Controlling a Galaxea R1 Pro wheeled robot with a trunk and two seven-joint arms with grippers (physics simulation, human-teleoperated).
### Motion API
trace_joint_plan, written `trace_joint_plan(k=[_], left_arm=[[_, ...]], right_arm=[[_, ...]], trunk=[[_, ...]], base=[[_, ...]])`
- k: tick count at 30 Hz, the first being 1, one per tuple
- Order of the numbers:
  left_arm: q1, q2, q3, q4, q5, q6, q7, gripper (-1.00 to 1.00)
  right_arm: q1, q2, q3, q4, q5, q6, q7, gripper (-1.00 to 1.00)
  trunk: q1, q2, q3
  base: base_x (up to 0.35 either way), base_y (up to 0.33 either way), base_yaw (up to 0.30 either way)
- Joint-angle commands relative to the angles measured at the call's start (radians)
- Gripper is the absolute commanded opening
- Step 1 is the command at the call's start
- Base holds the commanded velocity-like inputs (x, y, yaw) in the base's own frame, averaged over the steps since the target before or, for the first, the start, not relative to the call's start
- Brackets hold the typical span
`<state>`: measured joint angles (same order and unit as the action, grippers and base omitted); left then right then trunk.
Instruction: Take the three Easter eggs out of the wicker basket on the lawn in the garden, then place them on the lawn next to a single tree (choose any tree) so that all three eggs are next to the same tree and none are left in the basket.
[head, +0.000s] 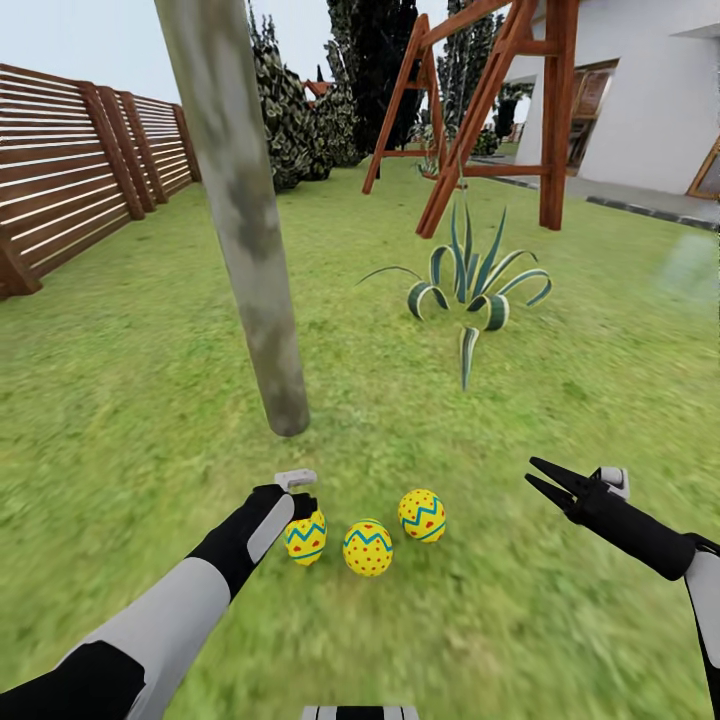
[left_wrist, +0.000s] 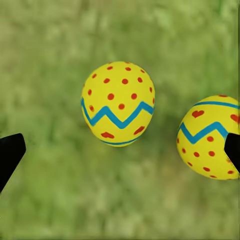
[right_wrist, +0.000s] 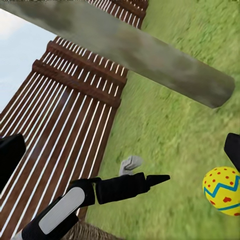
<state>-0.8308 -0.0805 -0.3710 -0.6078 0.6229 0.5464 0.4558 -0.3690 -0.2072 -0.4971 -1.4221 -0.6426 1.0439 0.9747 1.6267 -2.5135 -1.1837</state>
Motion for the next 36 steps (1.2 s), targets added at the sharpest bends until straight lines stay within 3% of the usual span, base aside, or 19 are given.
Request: trace_joint_plan(k=[1,17,25,36], left_arm=[[-0.001,0.001,-0.005,-0.001,0.011,0.001,0.01,1.0],[-0.001,0.001,-0.007,-0.001,0.011,0.001,0.012,1.0],[-0.001,0.001,-0.011,0.0,0.011,0.001,0.014,1.0],[-0.002,0.001,-0.014,0.002,0.011,0.0,0.017,1.0]], right_arm=[[-0.001,0.0,-0.001,0.0,0.004,0.003,0.006,1.0],[-0.001,-0.001,-0.003,0.0,0.005,0.003,0.006,1.0],[-0.001,0.0,-0.043,0.0,0.004,0.003,0.006,1.0],[-0.001,0.001,-0.047,0.0,0.002,0.003,0.006,1.0]], trunk=[[-0.001,0.0,0.003],[-0.008,0.004,0.065],[-0.011,0.006,0.096],[-0.016,0.008,0.138]], base=[[-0.004,0.0,0.0],[-0.001,0.0,0.0],[0.0,0.0,0.0],[0.0,0.0,0.0]])
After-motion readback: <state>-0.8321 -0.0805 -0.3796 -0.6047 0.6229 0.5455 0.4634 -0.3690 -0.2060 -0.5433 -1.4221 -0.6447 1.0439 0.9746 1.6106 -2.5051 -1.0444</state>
